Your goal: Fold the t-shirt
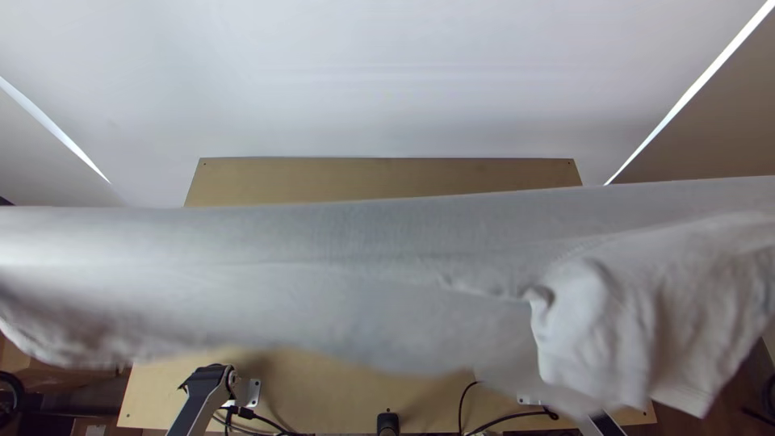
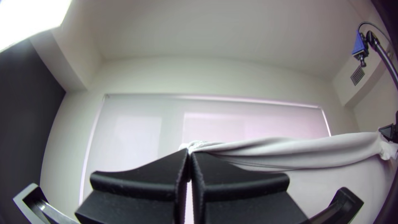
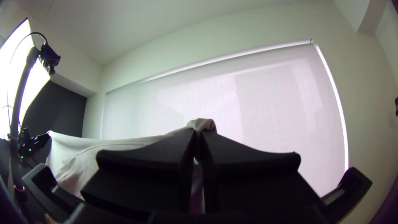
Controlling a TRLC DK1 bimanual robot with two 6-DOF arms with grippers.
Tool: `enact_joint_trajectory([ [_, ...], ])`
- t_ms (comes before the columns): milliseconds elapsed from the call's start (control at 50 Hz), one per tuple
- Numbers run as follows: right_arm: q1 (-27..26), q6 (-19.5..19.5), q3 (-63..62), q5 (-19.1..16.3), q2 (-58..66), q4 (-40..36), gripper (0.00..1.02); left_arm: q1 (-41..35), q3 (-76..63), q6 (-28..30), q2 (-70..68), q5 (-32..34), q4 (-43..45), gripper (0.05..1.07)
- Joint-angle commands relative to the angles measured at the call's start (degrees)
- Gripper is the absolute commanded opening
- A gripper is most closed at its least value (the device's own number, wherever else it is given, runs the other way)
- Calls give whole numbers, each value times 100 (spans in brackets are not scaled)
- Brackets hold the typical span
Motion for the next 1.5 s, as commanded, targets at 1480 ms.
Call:
enact_joint_trajectory([
  [1480,-167,201,-6210,111,3811,3043,2,-118,-5140,-508,4345,580,1719,8],
])
